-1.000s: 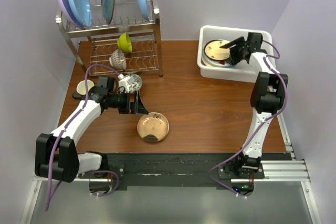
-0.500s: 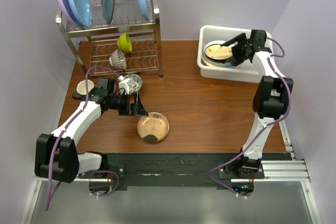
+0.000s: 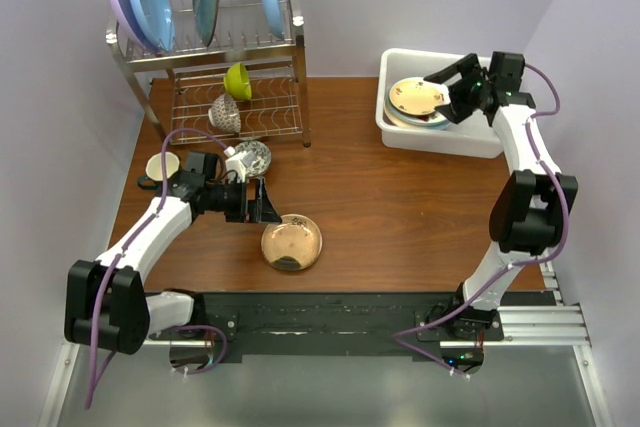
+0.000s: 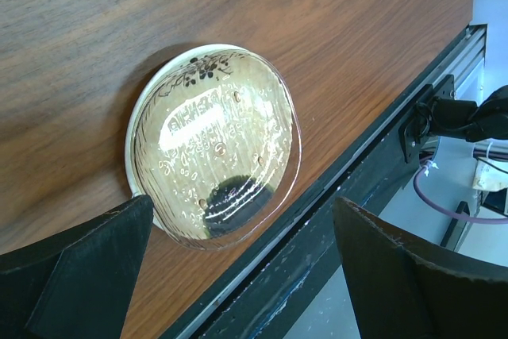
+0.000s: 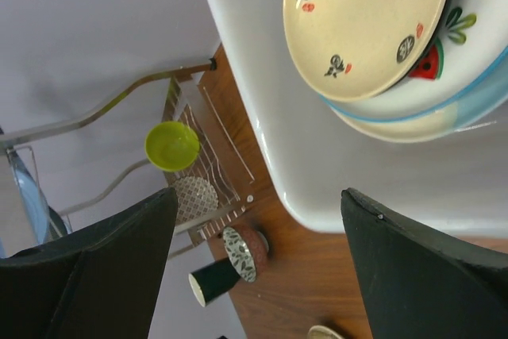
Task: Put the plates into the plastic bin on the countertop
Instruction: Place the plate in the plastic bin, then pick up the plate at the center of the board, then place the plate in the plastic bin.
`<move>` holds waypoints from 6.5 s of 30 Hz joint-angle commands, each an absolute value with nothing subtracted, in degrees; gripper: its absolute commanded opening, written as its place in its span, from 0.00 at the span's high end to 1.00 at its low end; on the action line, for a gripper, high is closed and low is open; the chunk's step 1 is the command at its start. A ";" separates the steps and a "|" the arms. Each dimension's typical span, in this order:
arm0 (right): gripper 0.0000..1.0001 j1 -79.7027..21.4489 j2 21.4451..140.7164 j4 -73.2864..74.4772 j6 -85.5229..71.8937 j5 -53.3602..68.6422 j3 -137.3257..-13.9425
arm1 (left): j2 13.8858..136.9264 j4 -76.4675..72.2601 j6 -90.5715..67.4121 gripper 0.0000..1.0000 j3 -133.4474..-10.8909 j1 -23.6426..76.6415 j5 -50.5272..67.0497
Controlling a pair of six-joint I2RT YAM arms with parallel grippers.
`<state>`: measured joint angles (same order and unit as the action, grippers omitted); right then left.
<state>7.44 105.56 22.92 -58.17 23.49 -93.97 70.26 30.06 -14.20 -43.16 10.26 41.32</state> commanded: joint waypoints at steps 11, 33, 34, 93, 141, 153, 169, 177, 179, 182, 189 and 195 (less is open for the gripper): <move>0.12 -1.84 91.59 24.43 -49.84 24.79 -82.62 | 67.68 30.58 -15.82 0.04 -42.71 10.28 37.19; 0.19 -21.44 80.77 18.81 -52.12 19.95 -57.32 | 75.41 32.08 -16.44 0.43 -41.31 10.46 30.41; 0.19 -22.32 80.08 17.94 -52.55 19.86 -56.52 | 76.11 31.99 -16.44 0.44 -41.22 10.46 30.24; 0.54 -44.21 94.22 -1.14 -62.05 15.73 -45.35 | 85.43 22.85 -20.30 0.66 -39.81 20.13 30.59; 1.00 -40.26 77.44 20.29 -53.70 9.58 -48.69 | 74.45 21.71 -22.24 0.00 -44.29 20.39 33.57; 1.00 -26.64 71.90 25.84 -47.99 12.47 -50.36 | 73.12 21.62 -22.41 0.00 -45.35 20.30 33.93; 1.00 -15.03 75.23 23.82 -46.49 21.09 -56.86 | 73.92 22.32 -21.36 0.00 -45.09 20.30 34.10; 1.00 -9.50 78.13 23.12 -46.58 23.81 -61.26 | 74.44 22.32 -21.18 0.00 -45.18 20.30 34.45; 1.00 -8.00 78.57 23.03 -46.67 23.99 -62.75 | 74.88 22.24 -21.09 0.00 -45.18 20.30 35.07; 1.00 -5.98 79.98 22.33 -47.20 24.43 -64.51 | 75.06 22.06 -21.18 0.00 -45.09 20.30 35.24; 1.00 -1.23 85.60 20.74 -48.16 26.98 -69.60 | 75.15 22.24 -21.01 0.00 -44.83 20.30 35.42; 1.00 2.81 90.43 19.69 -49.30 29.44 -74.70 | 75.32 21.62 -21.18 0.00 -43.95 20.30 36.12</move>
